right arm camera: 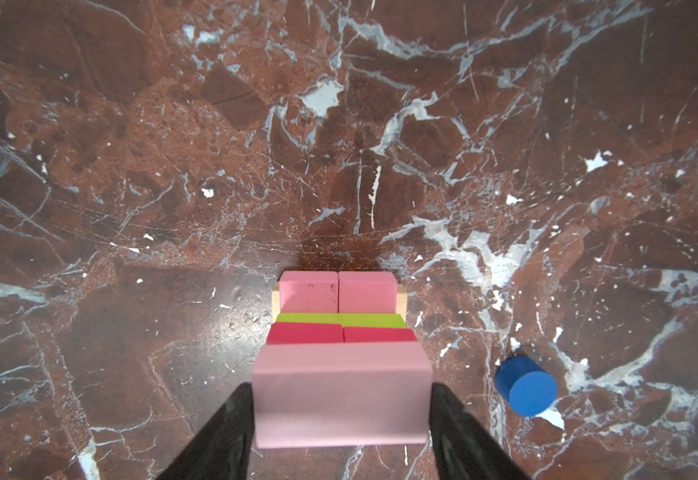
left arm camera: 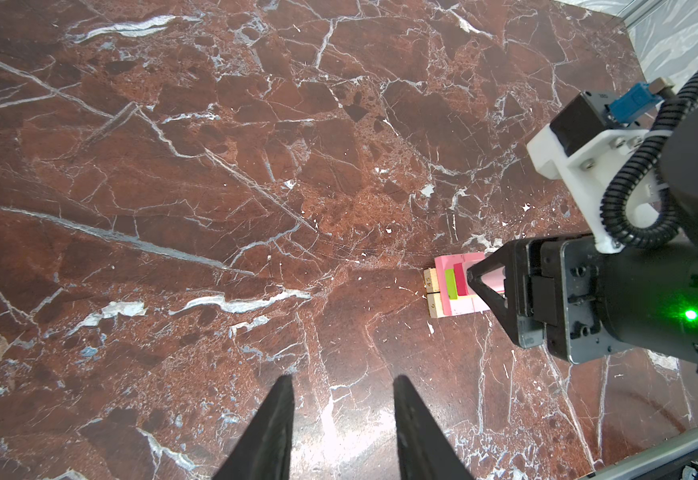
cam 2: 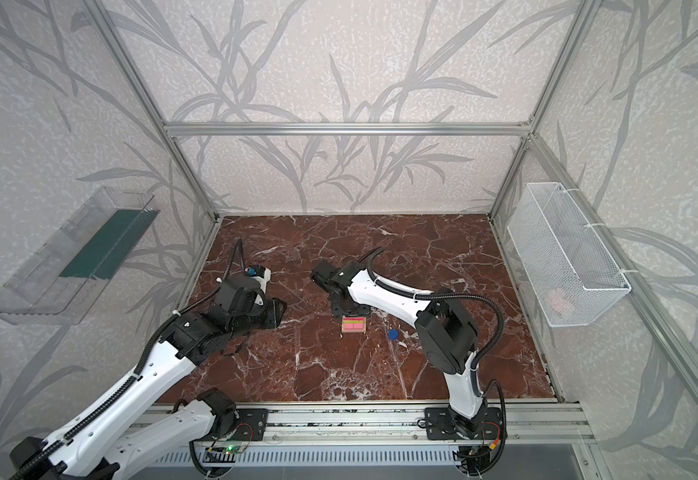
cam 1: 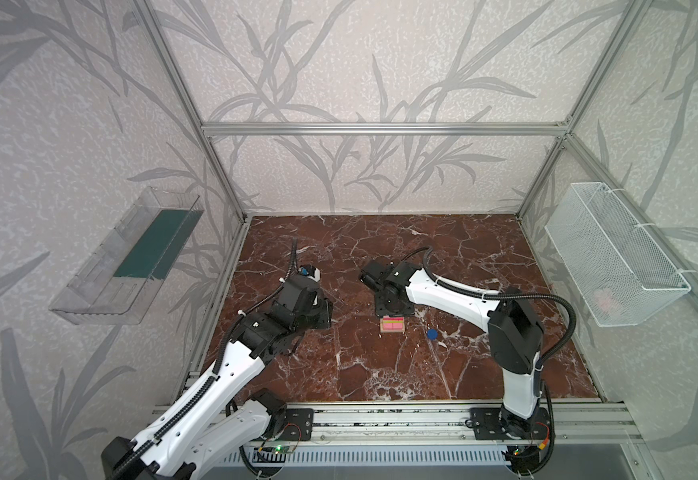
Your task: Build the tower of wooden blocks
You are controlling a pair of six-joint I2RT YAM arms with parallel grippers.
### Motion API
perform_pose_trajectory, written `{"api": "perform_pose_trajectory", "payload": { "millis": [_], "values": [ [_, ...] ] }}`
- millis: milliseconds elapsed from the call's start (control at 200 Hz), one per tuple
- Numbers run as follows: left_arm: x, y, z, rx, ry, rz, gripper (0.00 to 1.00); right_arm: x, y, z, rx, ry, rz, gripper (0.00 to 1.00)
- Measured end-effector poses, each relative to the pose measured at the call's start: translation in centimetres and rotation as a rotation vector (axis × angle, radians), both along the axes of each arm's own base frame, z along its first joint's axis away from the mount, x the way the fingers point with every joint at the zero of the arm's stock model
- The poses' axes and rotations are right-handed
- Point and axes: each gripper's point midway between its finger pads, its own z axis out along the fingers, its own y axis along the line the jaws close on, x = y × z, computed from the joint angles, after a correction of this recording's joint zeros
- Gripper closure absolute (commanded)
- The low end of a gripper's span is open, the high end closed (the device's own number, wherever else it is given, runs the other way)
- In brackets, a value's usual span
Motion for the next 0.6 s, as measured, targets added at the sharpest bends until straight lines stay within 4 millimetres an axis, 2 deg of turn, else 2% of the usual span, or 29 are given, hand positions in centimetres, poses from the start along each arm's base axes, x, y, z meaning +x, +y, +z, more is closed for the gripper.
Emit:
{"api": "perform_pose_trajectory", "payload": {
  "millis": [600],
  "values": [
    [0.00,0.00,0.00,0.000,0.000,0.000,0.61,0.00,-0.03,0.00,-0.001,0.000,0.000,0.25]
  ]
}}
